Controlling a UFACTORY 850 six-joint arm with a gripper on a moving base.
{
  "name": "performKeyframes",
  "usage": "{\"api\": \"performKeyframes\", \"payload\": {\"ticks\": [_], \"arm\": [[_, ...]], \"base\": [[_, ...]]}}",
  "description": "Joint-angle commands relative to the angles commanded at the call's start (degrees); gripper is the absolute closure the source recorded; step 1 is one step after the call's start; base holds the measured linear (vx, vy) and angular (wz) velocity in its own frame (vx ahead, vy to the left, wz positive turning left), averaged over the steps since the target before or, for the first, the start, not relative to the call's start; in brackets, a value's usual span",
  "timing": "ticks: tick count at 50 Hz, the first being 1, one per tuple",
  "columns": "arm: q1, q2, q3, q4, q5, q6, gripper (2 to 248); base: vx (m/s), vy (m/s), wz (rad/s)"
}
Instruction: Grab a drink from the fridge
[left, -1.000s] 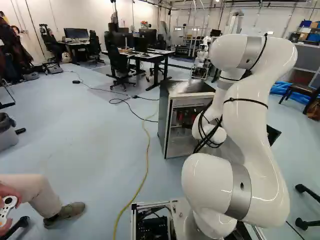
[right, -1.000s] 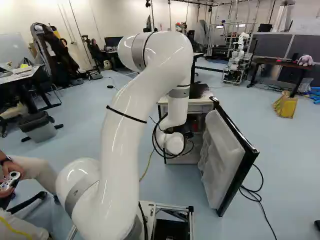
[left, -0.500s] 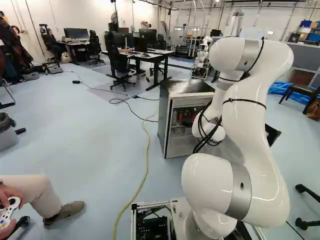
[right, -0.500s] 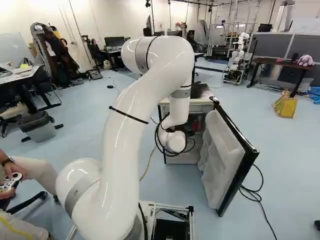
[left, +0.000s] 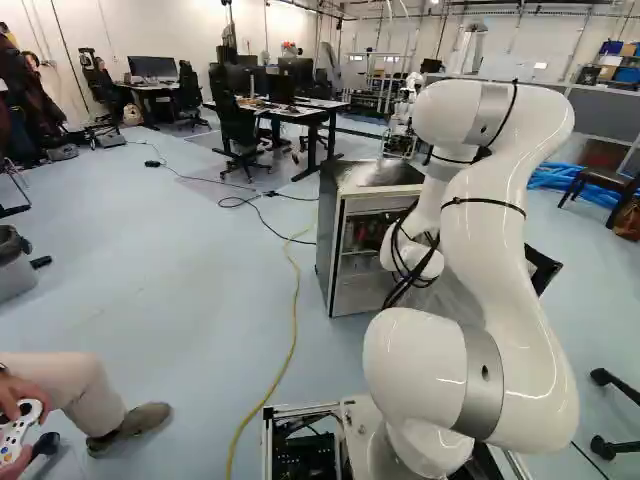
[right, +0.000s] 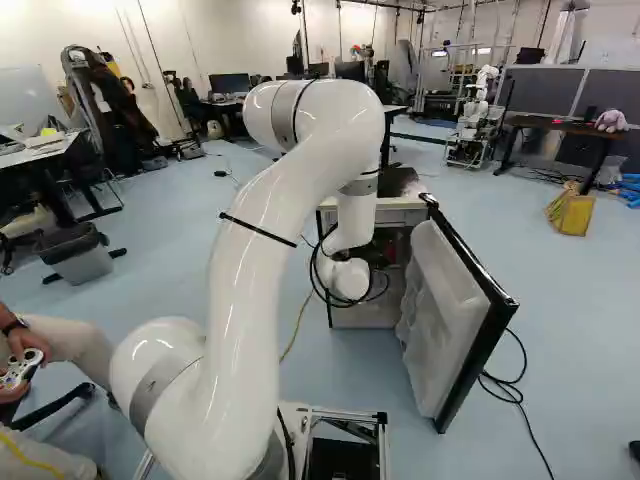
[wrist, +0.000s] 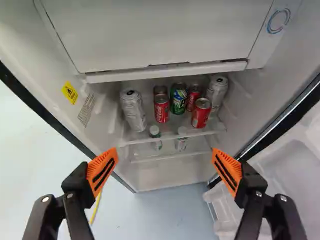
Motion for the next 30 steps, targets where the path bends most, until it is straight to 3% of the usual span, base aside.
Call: {"api": "performKeyframes", "payload": {"ticks": [30], "arm": [[2.2, -2.5, -4.4, 8.9, 0.0, 0.0, 3]], "base": [[0.000, 0.000, 0.000]]}}
